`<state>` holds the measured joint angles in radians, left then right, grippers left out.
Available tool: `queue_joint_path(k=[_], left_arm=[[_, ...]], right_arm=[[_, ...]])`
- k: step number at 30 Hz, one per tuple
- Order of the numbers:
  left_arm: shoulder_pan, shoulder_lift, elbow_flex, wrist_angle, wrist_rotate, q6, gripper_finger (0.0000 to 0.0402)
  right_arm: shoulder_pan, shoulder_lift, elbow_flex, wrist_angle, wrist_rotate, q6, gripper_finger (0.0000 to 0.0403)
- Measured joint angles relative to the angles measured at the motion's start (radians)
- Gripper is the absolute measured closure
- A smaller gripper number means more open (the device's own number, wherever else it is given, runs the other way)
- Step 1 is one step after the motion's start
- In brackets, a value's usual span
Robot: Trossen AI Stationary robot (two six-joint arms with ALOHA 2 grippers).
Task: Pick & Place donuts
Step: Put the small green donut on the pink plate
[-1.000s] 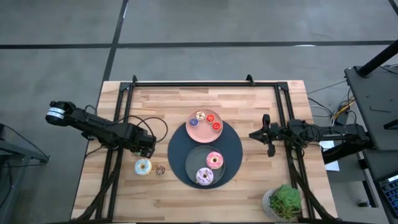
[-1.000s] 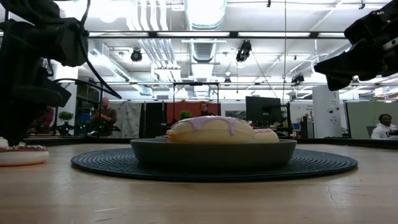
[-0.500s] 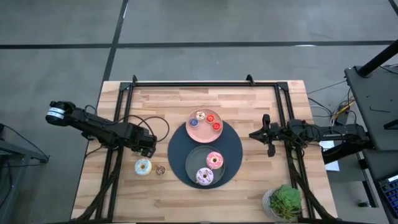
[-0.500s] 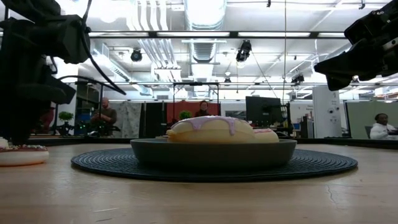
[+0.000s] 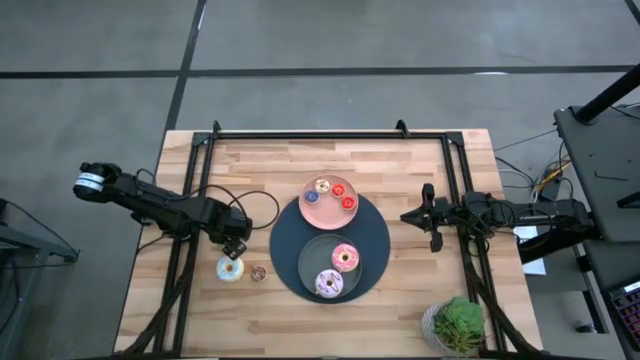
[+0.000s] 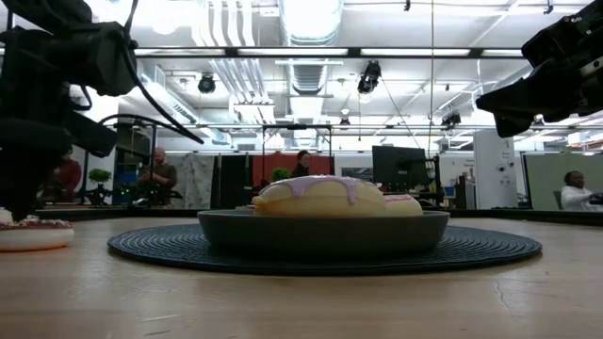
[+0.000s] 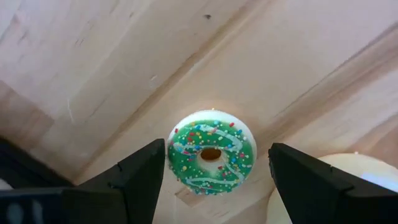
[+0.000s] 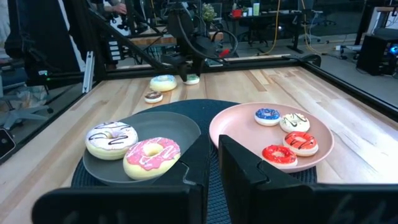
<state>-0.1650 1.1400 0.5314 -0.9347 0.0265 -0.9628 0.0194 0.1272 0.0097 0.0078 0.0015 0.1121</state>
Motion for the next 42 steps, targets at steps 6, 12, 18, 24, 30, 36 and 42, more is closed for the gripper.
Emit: queue_joint_path(k=[6,12,18,24,30,36,42], left_arm=[[0.0,0.0,-0.013,0.0,0.002,0.101,0.0145],[0.0,0.0,-0.013,0.0,0.002,0.192,0.0145],[0.0,0.0,-0.028,0.003,0.002,0.234,0.0145],[0.0,0.0,-0.035,0.006,0.005,0.234,0.0145],[0.0,0.0,-0.037,0.013,0.005,0.232,0.0147],[0.0,0.0,-0.042,0.023,0.02,0.23,0.0168],[0.0,0.001,-0.042,0.027,0.021,0.228,0.0181]], right_arm=[[0.0,0.0,0.0,0.0,0.0,0.0,0.0374],[0.0,0.0,0.0,0.0,0.0,0.0,0.0374],[0.0,0.0,0.0,0.0,0.0,0.0,0.0374],[0.0,0.0,0.0,0.0,0.0,0.0,0.0374],[0.0,0.0,0.0,0.0,0.0,0.0,0.0374],[0.0,0.0,0.0,0.0,0.0,0.0,0.0374],[0.0,0.0,0.0,0.0,0.0,0.0,0.0374]])
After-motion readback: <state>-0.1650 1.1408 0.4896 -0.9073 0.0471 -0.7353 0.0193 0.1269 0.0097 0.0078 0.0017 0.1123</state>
